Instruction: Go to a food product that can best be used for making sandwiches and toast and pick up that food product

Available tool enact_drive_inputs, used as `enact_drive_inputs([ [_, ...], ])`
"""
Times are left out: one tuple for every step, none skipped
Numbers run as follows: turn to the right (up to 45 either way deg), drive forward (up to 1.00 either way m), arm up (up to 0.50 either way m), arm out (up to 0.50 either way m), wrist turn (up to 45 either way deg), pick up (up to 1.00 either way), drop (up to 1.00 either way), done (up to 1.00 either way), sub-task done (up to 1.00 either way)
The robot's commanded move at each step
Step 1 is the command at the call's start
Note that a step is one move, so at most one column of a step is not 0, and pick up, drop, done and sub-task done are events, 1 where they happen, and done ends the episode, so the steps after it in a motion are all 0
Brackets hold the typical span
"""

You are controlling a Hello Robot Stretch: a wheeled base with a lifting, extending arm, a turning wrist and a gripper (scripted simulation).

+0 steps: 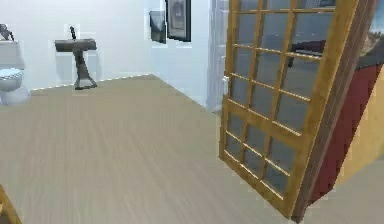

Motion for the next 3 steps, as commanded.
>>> enact_drive_inputs([
  [45.0,0.0,0.0,0.0,0.0,0.0,0.0,0.0,0.0],
  [45.0,0.0,0.0,0.0,0.0,0.0,0.0,0.0,0.0],
  [0.0,1.0,0.0,0.0,0.0,0.0,0.0,0.0,0.0],
])
